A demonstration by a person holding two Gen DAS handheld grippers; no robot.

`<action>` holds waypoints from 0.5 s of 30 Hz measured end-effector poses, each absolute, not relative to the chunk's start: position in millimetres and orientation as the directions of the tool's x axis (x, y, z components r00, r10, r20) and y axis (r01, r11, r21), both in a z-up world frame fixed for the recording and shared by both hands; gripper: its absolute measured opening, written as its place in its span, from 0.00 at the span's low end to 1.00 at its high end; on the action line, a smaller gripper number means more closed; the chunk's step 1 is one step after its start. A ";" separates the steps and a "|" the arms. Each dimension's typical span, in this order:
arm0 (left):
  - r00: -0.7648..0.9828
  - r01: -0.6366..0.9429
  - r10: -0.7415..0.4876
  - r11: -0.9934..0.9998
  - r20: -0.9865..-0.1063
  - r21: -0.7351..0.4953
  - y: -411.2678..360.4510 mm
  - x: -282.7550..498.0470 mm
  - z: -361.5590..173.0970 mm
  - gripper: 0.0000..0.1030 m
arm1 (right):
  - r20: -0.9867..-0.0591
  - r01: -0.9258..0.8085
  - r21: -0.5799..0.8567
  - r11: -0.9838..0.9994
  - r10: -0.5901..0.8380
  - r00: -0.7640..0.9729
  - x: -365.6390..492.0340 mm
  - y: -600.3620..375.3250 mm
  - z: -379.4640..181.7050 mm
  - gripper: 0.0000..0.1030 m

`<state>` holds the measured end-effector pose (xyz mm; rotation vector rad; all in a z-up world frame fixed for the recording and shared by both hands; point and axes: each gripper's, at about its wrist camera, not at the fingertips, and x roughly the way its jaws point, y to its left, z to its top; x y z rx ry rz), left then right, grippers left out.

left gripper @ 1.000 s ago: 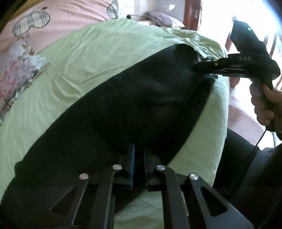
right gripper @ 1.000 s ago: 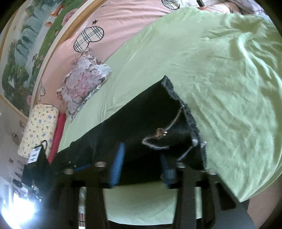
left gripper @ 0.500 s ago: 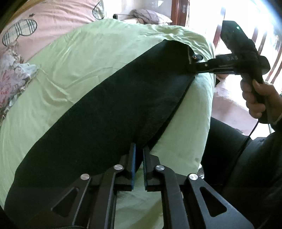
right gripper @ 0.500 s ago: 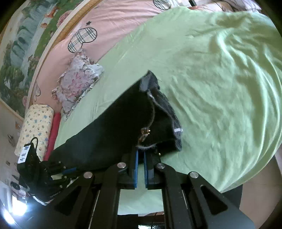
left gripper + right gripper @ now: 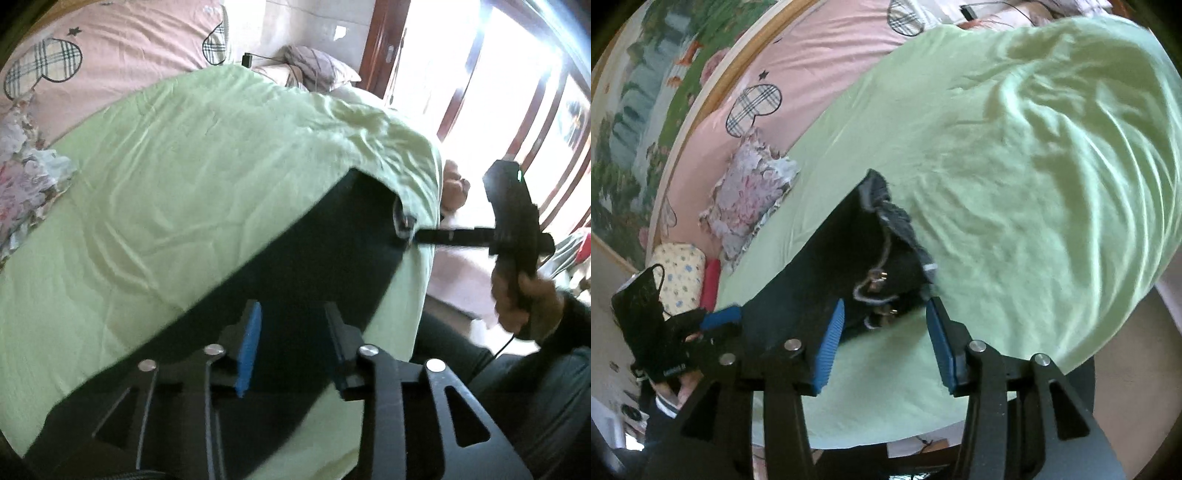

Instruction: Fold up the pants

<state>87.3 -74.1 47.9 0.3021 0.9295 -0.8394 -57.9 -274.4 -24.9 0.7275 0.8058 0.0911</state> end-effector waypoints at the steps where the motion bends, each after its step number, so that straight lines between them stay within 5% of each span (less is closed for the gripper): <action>1: 0.311 0.749 -0.506 0.651 -0.805 -0.120 -78.5 92.2 49.8 0.39 | -0.625 0.196 0.633 0.749 0.344 0.701 -57.4 -275.9 -27.1 0.46; 7: 0.187 0.790 -0.530 0.582 -0.827 -0.195 -119.1 127.7 52.1 0.57 | -0.553 0.183 0.732 0.656 0.415 0.722 -53.7 -282.8 -39.2 0.46; 15: 0.047 0.839 -0.452 0.502 -0.891 -0.210 -184.2 159.8 24.0 0.57 | -0.494 0.148 0.779 0.609 0.451 0.743 -48.2 -274.4 -51.0 0.38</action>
